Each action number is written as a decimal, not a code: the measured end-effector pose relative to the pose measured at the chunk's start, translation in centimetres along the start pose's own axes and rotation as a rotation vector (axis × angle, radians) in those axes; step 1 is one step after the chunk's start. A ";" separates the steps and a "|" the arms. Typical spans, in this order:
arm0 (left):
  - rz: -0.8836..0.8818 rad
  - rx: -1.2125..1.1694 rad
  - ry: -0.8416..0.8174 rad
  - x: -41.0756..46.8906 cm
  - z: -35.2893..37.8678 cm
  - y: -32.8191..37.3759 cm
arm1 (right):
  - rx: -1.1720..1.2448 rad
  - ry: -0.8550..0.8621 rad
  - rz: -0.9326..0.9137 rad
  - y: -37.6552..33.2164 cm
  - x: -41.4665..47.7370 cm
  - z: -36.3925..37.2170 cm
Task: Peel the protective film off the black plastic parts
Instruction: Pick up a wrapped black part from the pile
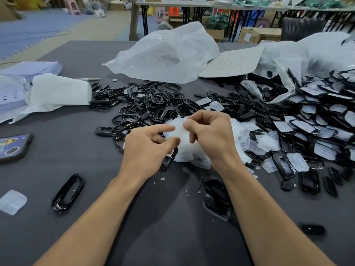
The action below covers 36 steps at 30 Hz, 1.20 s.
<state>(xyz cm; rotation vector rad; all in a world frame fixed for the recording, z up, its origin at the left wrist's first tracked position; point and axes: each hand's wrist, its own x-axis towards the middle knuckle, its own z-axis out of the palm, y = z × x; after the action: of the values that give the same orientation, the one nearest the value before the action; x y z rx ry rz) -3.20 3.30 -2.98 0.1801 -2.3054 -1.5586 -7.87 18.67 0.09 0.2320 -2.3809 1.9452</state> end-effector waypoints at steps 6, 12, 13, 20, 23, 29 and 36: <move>0.035 0.091 0.007 0.1 0.4 -0.3 | 0.217 -0.118 0.155 -0.3 0.1 -0.3; -0.015 0.248 0.012 0.5 0.8 -0.7 | 0.307 -0.092 0.241 -0.5 0.3 -0.3; -0.028 0.240 -0.011 0.7 0.7 -0.7 | 0.312 -0.091 0.242 -0.4 0.3 -0.3; -0.006 0.249 -0.032 0.6 0.8 -0.7 | 0.285 0.016 0.206 0.3 0.7 -0.2; -0.024 0.199 -0.008 0.6 0.9 -0.7 | 0.140 0.056 0.108 0.8 0.8 -0.4; 0.012 0.038 -0.014 0.4 0.9 -0.1 | 0.104 -0.041 0.046 0.8 0.5 -0.3; 0.102 -0.093 0.073 0.5 0.6 -0.1 | 0.198 -0.071 0.044 0.0 0.3 -0.2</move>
<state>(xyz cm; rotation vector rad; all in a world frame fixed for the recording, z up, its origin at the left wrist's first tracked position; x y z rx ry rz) -3.91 3.68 -3.13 0.0932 -2.1470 -1.5770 -8.20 18.88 0.16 0.2638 -2.2515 2.2310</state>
